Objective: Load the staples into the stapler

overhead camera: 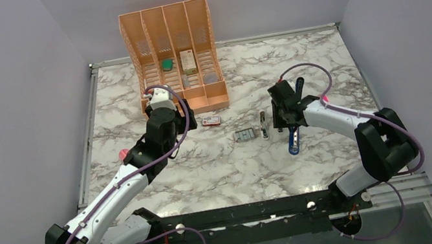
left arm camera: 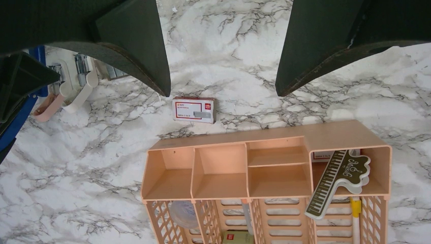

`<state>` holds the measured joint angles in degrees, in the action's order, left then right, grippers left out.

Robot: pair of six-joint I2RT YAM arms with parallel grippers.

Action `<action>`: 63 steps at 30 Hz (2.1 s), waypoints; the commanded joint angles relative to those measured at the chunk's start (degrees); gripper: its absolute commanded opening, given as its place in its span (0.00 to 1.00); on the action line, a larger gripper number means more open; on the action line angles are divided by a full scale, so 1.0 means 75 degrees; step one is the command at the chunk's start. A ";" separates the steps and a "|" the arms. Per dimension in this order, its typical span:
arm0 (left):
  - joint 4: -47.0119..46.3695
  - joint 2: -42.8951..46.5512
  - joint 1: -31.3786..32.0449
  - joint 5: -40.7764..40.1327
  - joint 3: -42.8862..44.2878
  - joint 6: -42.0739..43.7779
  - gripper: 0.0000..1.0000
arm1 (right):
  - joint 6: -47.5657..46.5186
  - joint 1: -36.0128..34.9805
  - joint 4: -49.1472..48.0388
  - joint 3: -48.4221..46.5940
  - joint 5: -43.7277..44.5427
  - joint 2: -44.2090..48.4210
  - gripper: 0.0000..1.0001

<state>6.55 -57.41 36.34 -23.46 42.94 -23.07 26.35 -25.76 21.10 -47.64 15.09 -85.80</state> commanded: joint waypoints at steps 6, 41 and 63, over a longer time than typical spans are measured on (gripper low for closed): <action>-0.0023 0.0042 -0.0029 -0.0130 -0.0003 -0.0018 0.77 | -0.0009 0.0054 0.0634 -0.0990 -0.0238 0.0562 0.41; -0.0103 0.0092 -0.0031 -0.0084 -0.0085 -0.0076 0.77 | 0.0162 -0.2085 0.1224 -0.2994 -0.1212 -0.2302 0.39; -0.0092 0.0093 -0.0037 -0.0082 -0.0111 -0.0088 0.77 | 0.0271 -0.2085 0.1441 -0.3410 -0.0695 -0.3051 0.35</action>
<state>6.52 -57.39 36.34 -23.46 42.61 -23.31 27.64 -41.19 30.28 -71.66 8.34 -107.26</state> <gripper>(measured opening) 0.766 0.364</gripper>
